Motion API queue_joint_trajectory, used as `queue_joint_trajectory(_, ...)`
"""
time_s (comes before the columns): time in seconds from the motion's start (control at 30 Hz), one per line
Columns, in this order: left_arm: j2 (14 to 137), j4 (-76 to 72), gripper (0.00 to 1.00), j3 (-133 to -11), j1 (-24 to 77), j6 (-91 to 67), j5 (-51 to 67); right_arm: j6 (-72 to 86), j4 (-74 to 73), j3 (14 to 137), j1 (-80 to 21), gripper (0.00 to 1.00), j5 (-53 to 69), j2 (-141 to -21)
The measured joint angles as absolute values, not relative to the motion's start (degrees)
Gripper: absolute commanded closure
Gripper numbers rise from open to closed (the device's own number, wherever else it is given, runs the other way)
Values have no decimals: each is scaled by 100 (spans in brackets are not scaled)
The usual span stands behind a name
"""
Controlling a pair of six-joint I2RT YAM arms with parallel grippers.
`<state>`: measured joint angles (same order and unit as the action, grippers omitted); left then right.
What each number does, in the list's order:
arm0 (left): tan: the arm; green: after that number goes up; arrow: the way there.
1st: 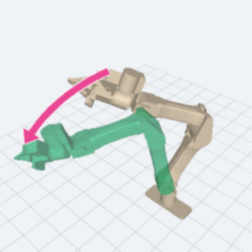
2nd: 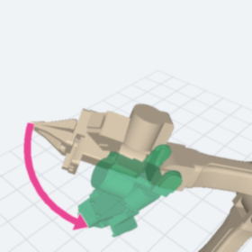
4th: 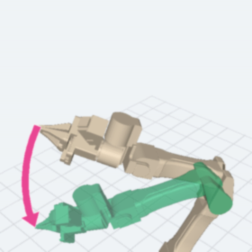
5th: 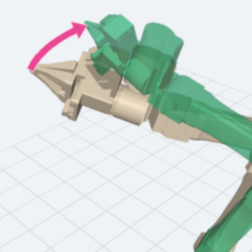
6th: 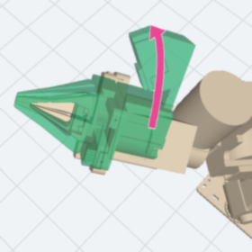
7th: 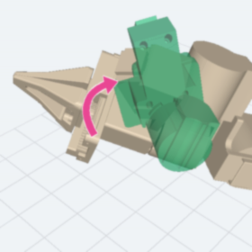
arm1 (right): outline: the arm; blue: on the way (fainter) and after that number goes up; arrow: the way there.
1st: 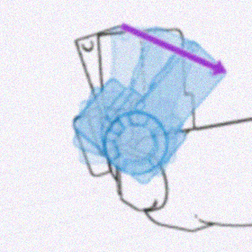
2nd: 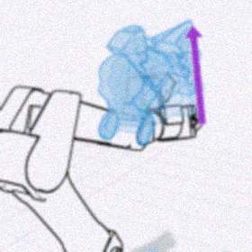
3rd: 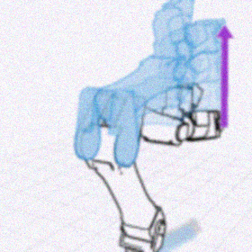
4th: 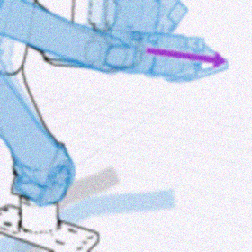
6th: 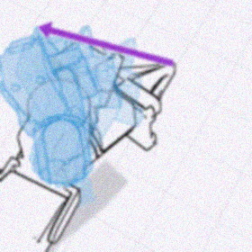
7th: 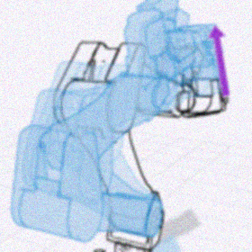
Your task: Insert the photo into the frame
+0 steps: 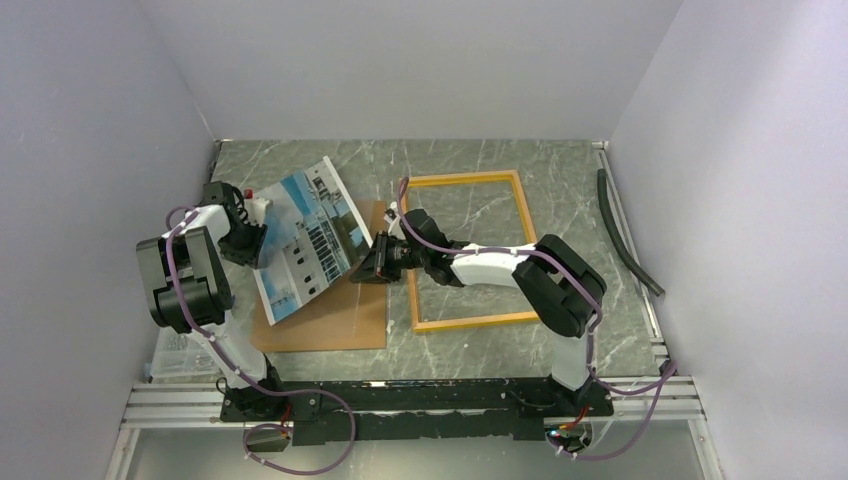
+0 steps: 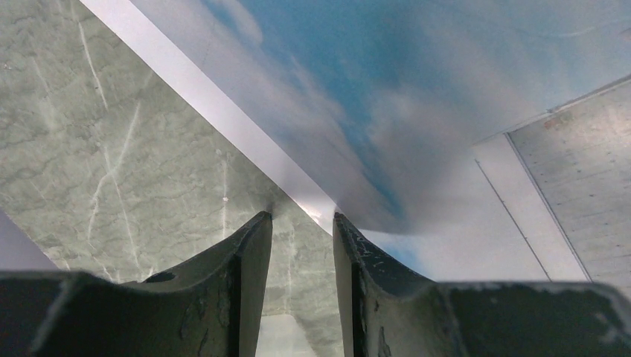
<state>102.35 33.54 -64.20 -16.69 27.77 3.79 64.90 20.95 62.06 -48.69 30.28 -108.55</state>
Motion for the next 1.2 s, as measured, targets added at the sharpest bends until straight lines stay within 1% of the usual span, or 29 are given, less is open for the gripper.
queue_joint_trajectory(0.07,10235,3354,58,-6420,-1669,2777,379,6493,2021,6206,-4869,99,3028,-10875)
queue_joint_trajectory(0.1,10235,3356,58,-6420,-1669,2777,381,6488,1964,6206,-4869,100,3026,-10877)
queue_joint_trajectory(0.2,10235,3367,57,-6423,-1669,2777,386,6392,1813,6211,-4866,100,3002,-10875)
queue_joint_trajectory(0.33,10235,3564,57,-6477,-1667,2755,495,6007,1050,6313,-4814,100,2825,-10746)
queue_joint_trajectory(0.47,10235,3778,57,-6508,-1658,2731,617,5452,-141,6525,-4724,100,2545,-10064)
queue_joint_trajectory(0.67,10237,3839,57,-6517,-1634,2731,624,4866,-1229,6871,-4619,100,2102,-8921)
queue_joint_trajectory(0.9,10237,3854,57,-6517,-1579,2731,617,4331,-2556,7043,-4305,100,1621,-8294)
queue_joint_trajectory(0.97,10237,3883,57,-6530,-1564,2731,615,4084,-3234,7435,-4088,100,1352,-8265)
queue_joint_trajectory(1.07,10237,3964,55,-6591,-1546,2731,615,3610,-4237,8412,-3850,100,635,-8252)
queue_joint_trajectory(1.2,10232,4165,51,-6796,-1527,2731,622,3076,-5146,9590,-3793,100,-360,-8180)
